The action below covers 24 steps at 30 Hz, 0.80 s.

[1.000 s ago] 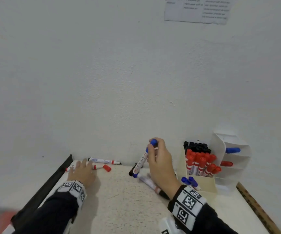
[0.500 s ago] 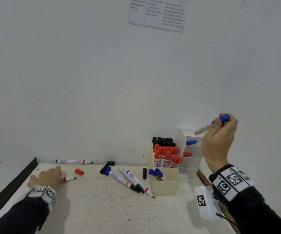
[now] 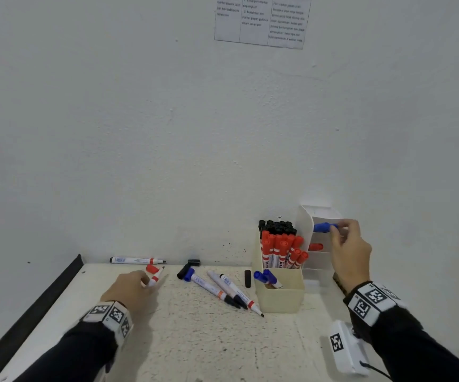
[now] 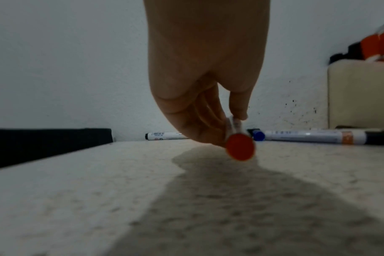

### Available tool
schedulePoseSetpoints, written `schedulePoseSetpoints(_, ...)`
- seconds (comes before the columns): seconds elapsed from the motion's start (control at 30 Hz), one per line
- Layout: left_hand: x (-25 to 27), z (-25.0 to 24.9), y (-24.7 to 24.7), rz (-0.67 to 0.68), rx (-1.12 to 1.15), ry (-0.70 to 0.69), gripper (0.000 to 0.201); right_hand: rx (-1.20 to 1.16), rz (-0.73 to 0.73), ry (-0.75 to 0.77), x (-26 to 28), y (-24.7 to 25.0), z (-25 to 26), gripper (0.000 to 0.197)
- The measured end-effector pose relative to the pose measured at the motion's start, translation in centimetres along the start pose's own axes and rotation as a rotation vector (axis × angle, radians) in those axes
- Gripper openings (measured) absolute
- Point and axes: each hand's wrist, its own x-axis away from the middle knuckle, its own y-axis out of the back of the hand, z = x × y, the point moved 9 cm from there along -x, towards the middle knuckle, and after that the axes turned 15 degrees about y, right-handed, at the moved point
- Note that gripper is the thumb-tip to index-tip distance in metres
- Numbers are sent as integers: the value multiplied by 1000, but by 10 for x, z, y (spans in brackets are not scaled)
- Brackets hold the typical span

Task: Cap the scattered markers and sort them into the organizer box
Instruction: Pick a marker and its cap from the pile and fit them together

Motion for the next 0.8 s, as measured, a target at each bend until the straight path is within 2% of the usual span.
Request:
schedulePoseSetpoints(0.07, 3, -6, -4, 51, 80, -12, 24, -1, 21, -29, 5, -5, -7, 17)
schedulePoseSetpoints(0.13, 8, -10, -11, 128, 174, -1, 26, 102, -24, 22, 5, -3, 2, 22)
schedulePoseSetpoints(0.2, 10, -10, -19, 212, 315, 43, 27, 188, -139, 92, 4, 3, 28, 21)
schedulePoseSetpoints(0.27, 13, -11, -24, 269, 393, 65, 27, 153, -227, 187, 2, 1, 64, 18)
schedulePoseSetpoints(0.37, 11, -14, -21, 219, 361, 16, 28, -7, -197, 342, 0, -23, 121, 11)
schedulePoseSetpoints(0.4, 12, -15, -17, 173, 327, -11, 29, -72, -142, 384, 1, -37, 137, 8)
schedulePoseSetpoints(0.47, 12, -15, -11, 101, 269, -39, 29, -199, 35, 413, 9, -73, 160, 13)
schedulePoseSetpoints(0.53, 8, -11, -7, 27, 222, -47, 29, -258, 333, 367, 29, -125, 169, 17)
schedulePoseSetpoints(0.63, -2, 6, -1, -80, 174, 10, 30, -153, 758, 272, 77, -198, 161, 21)
schedulePoseSetpoints(0.73, -6, 20, 4, -150, 148, 61, 28, -38, 1024, 261, 117, -251, 157, 30)
schedulePoseSetpoints(0.8, -7, 24, 8, -203, 94, 74, 27, 9, 1185, 323, 141, -280, 157, 41)
